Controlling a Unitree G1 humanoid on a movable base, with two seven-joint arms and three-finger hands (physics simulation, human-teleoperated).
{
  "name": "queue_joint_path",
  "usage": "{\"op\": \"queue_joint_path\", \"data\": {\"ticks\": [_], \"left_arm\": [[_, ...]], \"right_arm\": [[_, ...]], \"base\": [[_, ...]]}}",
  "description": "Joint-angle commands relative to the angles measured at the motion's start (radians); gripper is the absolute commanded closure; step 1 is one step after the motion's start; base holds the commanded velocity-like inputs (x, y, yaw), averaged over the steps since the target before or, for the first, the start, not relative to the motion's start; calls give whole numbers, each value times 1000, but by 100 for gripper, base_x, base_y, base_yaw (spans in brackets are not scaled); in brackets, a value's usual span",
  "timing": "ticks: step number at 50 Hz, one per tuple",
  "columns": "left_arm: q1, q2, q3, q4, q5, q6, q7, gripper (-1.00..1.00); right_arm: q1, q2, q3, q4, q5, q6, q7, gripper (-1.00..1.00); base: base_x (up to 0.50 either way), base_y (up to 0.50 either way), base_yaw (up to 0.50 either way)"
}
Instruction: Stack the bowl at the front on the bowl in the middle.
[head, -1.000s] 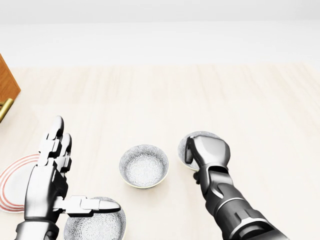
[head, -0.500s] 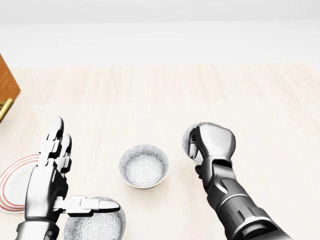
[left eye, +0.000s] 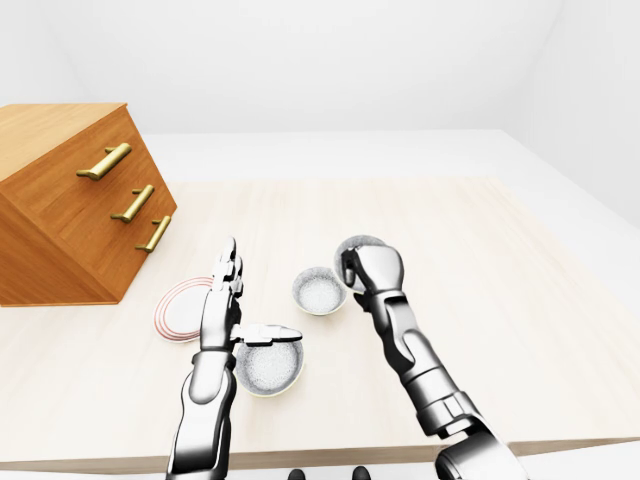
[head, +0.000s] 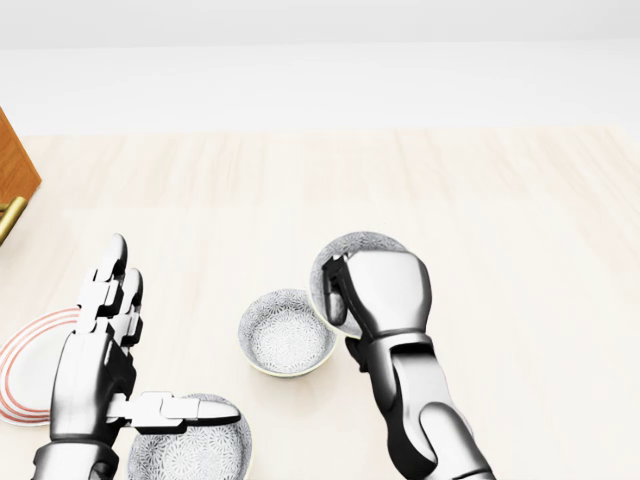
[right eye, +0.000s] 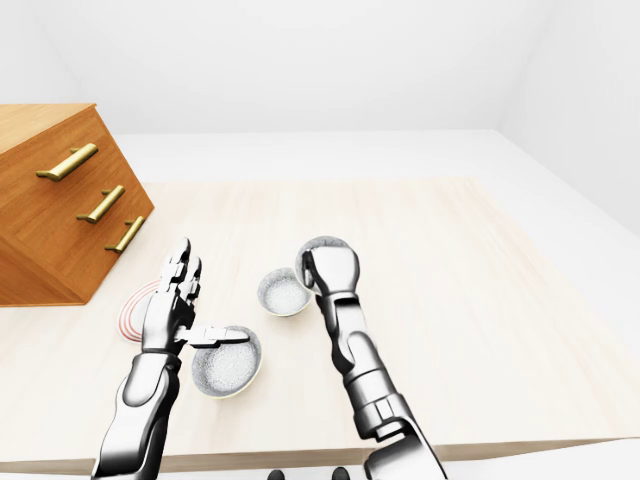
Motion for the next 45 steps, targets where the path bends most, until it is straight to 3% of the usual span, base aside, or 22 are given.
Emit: {"op": "queue_joint_path", "data": {"ticks": [1, 20, 27, 32, 45], "left_arm": [[3, 0, 1, -5, 1, -2, 0, -100], [4, 0, 4, -10, -2, -1, -2, -100], [2, 0, 3, -7, -4, -3, -3, -100], [-2, 1, 6, 3, 1, -18, 2, -100], [-2, 1, 7, 9, 1, -30, 4, -100]], "right_arm": [[194, 63, 71, -394, -195, 0, 159, 100], [199, 131, 135, -376, -266, 0, 201, 100], [116, 158, 123, -211, -263, 0, 140, 100], [62, 167, 109, -98, -254, 0, 99, 100], [25, 180, 109, -1, -245, 0, 59, 100]], "base": [[0, 0, 0], [0, 0, 0], [0, 0, 0], [0, 0, 0], [0, 0, 0]]}}
